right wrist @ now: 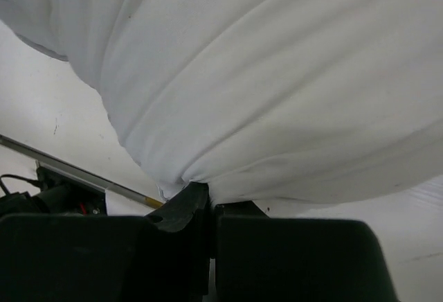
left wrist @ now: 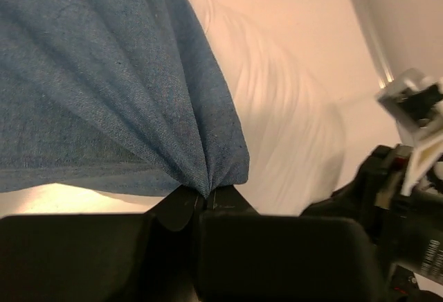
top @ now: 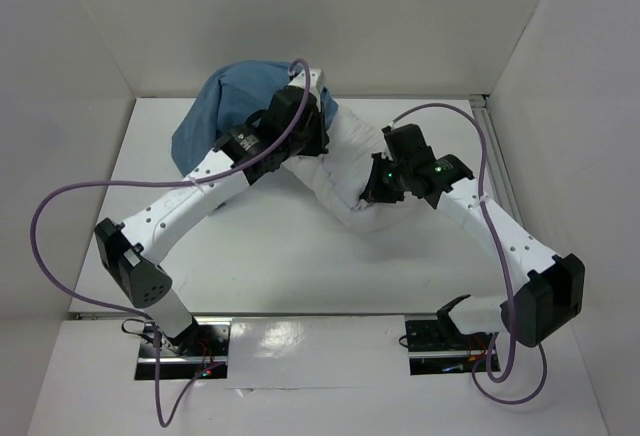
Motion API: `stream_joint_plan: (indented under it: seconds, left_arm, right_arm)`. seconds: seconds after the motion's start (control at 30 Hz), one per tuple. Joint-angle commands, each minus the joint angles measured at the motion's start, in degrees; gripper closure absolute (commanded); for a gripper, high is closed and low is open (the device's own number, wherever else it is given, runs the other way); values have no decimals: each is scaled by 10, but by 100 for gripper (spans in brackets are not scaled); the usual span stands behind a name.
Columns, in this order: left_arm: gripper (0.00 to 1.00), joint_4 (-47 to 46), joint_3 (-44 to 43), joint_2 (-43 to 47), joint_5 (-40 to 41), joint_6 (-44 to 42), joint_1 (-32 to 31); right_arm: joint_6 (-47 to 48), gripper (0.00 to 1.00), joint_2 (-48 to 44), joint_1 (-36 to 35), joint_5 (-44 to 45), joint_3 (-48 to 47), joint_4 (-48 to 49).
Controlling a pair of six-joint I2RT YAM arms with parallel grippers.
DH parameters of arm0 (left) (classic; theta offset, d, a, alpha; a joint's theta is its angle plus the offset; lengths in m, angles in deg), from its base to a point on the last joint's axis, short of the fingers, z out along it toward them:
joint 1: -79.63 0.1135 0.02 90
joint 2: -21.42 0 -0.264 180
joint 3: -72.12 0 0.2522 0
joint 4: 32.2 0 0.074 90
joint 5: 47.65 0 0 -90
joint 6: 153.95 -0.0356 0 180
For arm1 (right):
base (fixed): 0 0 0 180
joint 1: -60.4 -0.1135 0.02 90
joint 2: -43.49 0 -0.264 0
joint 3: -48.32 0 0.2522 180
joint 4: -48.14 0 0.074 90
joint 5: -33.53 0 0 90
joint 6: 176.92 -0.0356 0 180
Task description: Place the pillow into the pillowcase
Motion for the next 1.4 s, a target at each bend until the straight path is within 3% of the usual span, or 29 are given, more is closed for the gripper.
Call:
stream_joint_plan:
  seconds: [0.0,0.1,0.2,0.4,0.57,0.7,0.83,1.0,1.07,1.13,1.17,1.2,1.23,1.27,1.33,1.37]
  left_arm:
    - [100,-56,-100,1,-158,-2,-22]
    - [100,-14,-154,1,-158,-15,-14]
    - [100,17,-156,16,-158,-16,-14]
    - [100,45,42,146,-137,26,-26]
    - [100,122,91,204,-125,51,-45]
    - [100,216,-18,244,-115,71,-90]
    - [100,233,-102,256,-154,77,-90]
    - [100,248,-217,101,-193,0,0]
    - [100,248,-269,-20,-238,-29,67]
    - [100,243,-308,-103,-236,-48,109]
    - [100,243,-353,-174,-229,-56,119]
    - [94,243,-366,-201,-219,-61,127]
    - [65,235,-377,-222,-212,-68,138]
    - [51,235,-398,-248,-212,-78,138]
    - [32,224,-398,-248,-220,-90,144]
    - [17,217,-398,-241,-220,-90,144]
  right_arm:
    - [-8,100,-1,-17,12,-76,117]
    - [11,100,-22,-17,27,-114,80]
    - [31,100,-62,-17,42,-119,40]
    - [41,100,-158,-12,84,-29,-43]
    - [36,100,-222,-12,65,-36,-119]
    - [29,100,-255,-12,37,-127,-199]
    - [-46,100,-228,-12,57,-212,-276]
    - [-36,100,-115,-12,55,-204,-280]
    - [-15,100,-38,-5,97,-204,-267]
    - [11,100,12,25,92,-194,-220]
    - [42,100,57,83,60,-194,-200]
    - [52,100,78,117,44,-187,-158]
    - [52,100,97,148,31,-187,-133]
    - [60,86,131,176,19,-187,-107]
    - [60,74,165,232,28,-206,-67]
    - [60,54,178,241,35,-213,-54]
